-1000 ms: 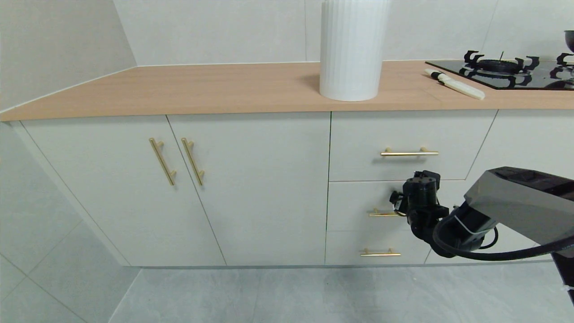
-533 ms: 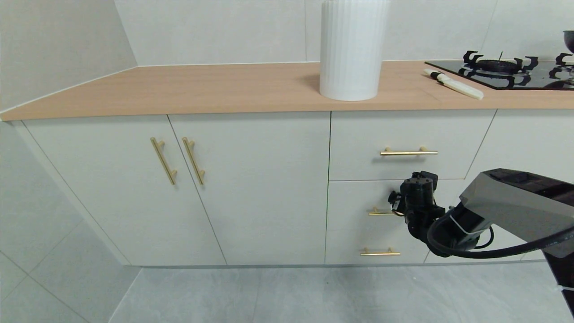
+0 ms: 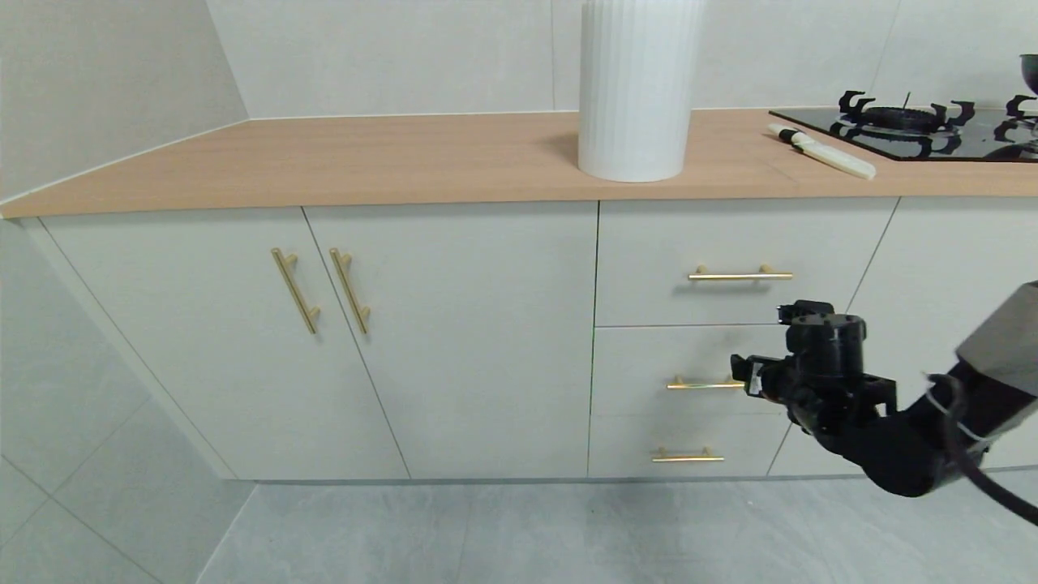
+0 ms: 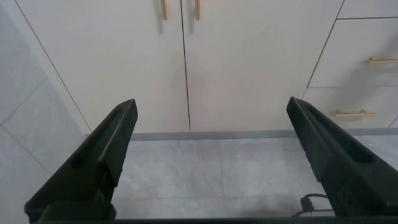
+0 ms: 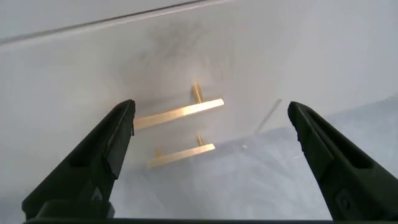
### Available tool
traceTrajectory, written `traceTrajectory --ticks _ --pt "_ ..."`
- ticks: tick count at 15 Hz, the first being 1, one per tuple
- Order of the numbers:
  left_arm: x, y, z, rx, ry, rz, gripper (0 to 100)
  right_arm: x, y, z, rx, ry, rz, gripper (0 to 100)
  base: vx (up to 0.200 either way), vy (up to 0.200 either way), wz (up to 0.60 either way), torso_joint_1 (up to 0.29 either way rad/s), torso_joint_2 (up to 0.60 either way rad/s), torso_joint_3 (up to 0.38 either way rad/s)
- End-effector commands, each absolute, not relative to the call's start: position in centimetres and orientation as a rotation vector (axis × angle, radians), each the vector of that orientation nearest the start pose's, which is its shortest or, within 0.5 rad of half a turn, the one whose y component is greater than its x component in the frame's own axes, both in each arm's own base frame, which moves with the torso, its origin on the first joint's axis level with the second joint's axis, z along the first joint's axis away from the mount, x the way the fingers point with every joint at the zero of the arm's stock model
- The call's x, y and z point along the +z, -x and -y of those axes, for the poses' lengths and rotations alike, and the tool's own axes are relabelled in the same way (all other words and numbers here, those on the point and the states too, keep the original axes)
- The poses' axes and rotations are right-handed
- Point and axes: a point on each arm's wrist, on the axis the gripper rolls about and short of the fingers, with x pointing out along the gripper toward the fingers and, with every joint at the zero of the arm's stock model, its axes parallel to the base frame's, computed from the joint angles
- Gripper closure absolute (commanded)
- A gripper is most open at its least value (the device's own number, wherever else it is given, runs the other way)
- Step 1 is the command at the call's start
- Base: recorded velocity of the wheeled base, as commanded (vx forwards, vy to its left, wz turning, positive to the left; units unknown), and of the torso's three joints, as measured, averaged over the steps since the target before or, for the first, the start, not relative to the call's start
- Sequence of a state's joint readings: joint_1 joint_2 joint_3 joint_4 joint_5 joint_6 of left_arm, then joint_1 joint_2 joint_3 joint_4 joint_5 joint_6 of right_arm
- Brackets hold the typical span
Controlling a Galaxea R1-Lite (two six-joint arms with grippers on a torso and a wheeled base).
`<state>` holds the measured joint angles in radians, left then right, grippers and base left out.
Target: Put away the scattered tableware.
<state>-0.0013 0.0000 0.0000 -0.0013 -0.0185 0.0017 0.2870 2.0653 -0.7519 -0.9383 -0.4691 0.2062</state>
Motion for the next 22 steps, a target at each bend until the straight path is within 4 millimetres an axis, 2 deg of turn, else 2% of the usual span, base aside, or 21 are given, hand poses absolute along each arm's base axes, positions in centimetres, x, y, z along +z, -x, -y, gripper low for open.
traceTrajectory --ticks 1,2,4,7,9,12,13,14,15,17,20,22 --pt "7.6 2.3 0.0 -0.018 -0.002 0.002 0 13.3 -27.9 -7.5 -0.154 -0.033 -0.234 0 0.000 0.000 0.00 0.000 0.00 0.000" --pt "7.6 2.3 0.0 -0.020 -0.002 0.002 0 15.5 -24.2 -6.6 -0.149 -0.020 -0.172 0 0.000 0.000 0.00 0.000 0.00 0.000" --pt "7.6 2.3 0.0 -0.020 -0.002 0.002 0 18.2 -19.3 -5.1 -0.143 0.013 -0.056 0 0.000 0.000 0.00 0.000 0.00 0.000" --pt "7.6 2.3 0.0 -0.020 -0.002 0.002 0 21.1 -12.9 -2.8 -0.210 0.035 0.136 0 0.000 0.000 0.00 0.000 0.00 0.000" --pt "7.6 2.3 0.0 -0.020 -0.002 0.002 0 22.1 -8.8 -1.2 -0.287 0.046 0.220 0 0.000 0.000 0.00 0.000 0.00 0.000" --pt "7.6 2.3 0.0 -0.020 -0.002 0.002 0 21.9 -3.1 0.8 -0.424 0.086 0.253 0 0.000 0.000 0.00 0.000 0.00 0.000" --pt "7.6 2.3 0.0 -0.020 -0.002 0.002 0 21.8 -1.9 0.9 -0.428 0.084 0.263 0 0.000 0.000 0.00 0.000 0.00 0.000" --pt "7.6 2.3 0.0 -0.020 -0.002 0.002 0 21.1 0.6 1.2 -0.439 0.086 0.265 0 0.000 0.000 0.00 0.000 0.00 0.000" --pt "7.6 2.3 0.0 -0.020 -0.002 0.002 0 20.5 2.2 1.3 -0.462 0.090 0.261 0 0.000 0.000 0.00 0.000 0.00 0.000" --pt "7.6 2.3 0.0 -0.020 -0.002 0.002 0 19.6 4.9 1.3 -0.492 0.095 0.281 0 0.000 0.000 0.00 0.000 0.00 0.000" --pt "7.6 2.3 0.0 -0.020 -0.002 0.002 0 17.8 7.5 0.9 -0.426 0.146 0.339 0 0.000 0.000 0.00 0.000 0.00 0.000" --pt "7.6 2.3 0.0 -0.020 -0.002 0.002 0 17.3 7.2 0.7 -0.364 0.147 0.337 0 0.000 0.000 0.00 0.000 0.00 0.000"
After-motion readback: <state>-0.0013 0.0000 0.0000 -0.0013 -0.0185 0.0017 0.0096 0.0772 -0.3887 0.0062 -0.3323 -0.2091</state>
